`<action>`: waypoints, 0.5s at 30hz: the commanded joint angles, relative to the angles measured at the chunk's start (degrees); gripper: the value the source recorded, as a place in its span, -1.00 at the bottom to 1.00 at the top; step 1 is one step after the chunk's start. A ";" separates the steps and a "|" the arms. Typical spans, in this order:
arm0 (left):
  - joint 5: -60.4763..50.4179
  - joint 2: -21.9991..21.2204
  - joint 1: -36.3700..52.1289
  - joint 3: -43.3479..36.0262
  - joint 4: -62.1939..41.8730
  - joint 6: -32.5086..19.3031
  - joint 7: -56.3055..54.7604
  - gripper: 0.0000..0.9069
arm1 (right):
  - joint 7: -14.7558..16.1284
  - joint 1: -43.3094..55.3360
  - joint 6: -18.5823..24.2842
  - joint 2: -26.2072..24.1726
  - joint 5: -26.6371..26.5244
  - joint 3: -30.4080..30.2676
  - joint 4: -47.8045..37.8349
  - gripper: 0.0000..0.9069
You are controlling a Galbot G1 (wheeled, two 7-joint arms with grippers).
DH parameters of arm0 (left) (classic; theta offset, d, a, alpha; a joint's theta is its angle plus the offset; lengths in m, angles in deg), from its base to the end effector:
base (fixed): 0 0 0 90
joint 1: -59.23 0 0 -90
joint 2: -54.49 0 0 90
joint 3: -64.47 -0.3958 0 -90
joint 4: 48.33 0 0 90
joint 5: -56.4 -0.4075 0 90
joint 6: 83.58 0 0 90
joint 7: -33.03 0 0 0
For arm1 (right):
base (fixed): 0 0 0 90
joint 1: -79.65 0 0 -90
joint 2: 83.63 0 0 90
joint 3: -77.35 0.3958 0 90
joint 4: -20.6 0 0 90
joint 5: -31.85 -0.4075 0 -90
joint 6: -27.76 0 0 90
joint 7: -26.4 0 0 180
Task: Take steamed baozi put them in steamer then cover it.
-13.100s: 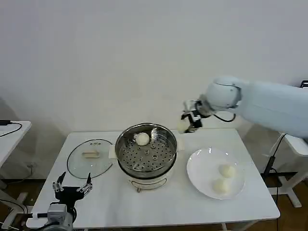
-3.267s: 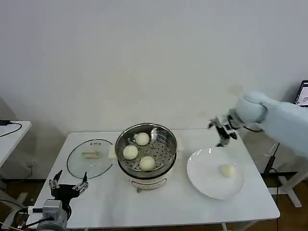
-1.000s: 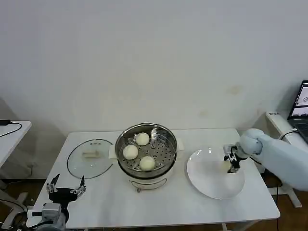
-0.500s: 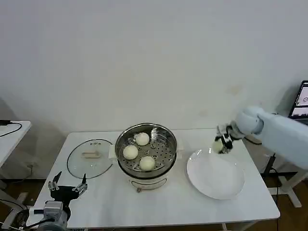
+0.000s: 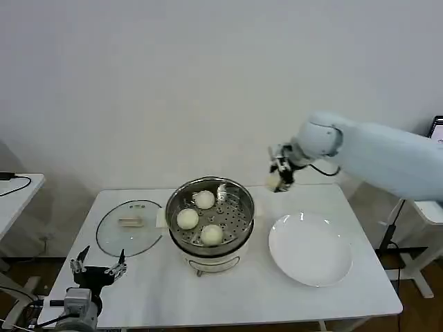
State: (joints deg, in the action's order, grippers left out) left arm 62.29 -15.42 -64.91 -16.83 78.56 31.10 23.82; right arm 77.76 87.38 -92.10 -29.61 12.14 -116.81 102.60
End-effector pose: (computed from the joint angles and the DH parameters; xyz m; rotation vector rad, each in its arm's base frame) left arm 0.1965 0.0982 -0.2843 0.1875 -2.7677 -0.4385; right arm 0.6039 0.0508 -0.0176 1.2482 -1.5396 1.6043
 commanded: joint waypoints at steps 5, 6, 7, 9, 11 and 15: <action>0.06 -0.11 0.03 0.66 0.24 0.00 -0.01 1.00 | -7.00 0.76 -8.60 19.32 -13.48 -2.78 -3.04 0.47; 0.07 -0.16 0.05 0.70 0.24 -0.02 -0.01 1.00 | -7.07 0.06 -8.97 19.79 -13.62 -2.82 -3.38 0.47; 0.07 -0.25 0.07 0.75 0.21 0.00 -0.02 1.00 | -7.24 -0.42 -9.28 19.98 -14.10 -2.85 -3.62 0.47; 0.14 -0.33 0.06 0.87 0.23 -0.02 0.00 1.00 | -7.40 -1.48 -9.77 20.08 -14.47 -2.87 -4.09 0.47; 0.18 -0.41 0.06 0.92 0.32 -0.02 0.03 1.00 | -7.27 -2.84 -9.95 19.90 -13.39 -3.08 -4.54 0.47; 0.36 -0.45 0.14 1.17 0.28 -0.02 0.03 1.00 | -6.98 -4.88 -10.28 18.82 -12.11 -3.27 -4.85 0.47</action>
State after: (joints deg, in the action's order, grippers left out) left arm 62.61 -15.89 -64.81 -15.72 78.84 31.07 23.82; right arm 72.41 86.03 -99.59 -15.02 2.18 -119.30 99.07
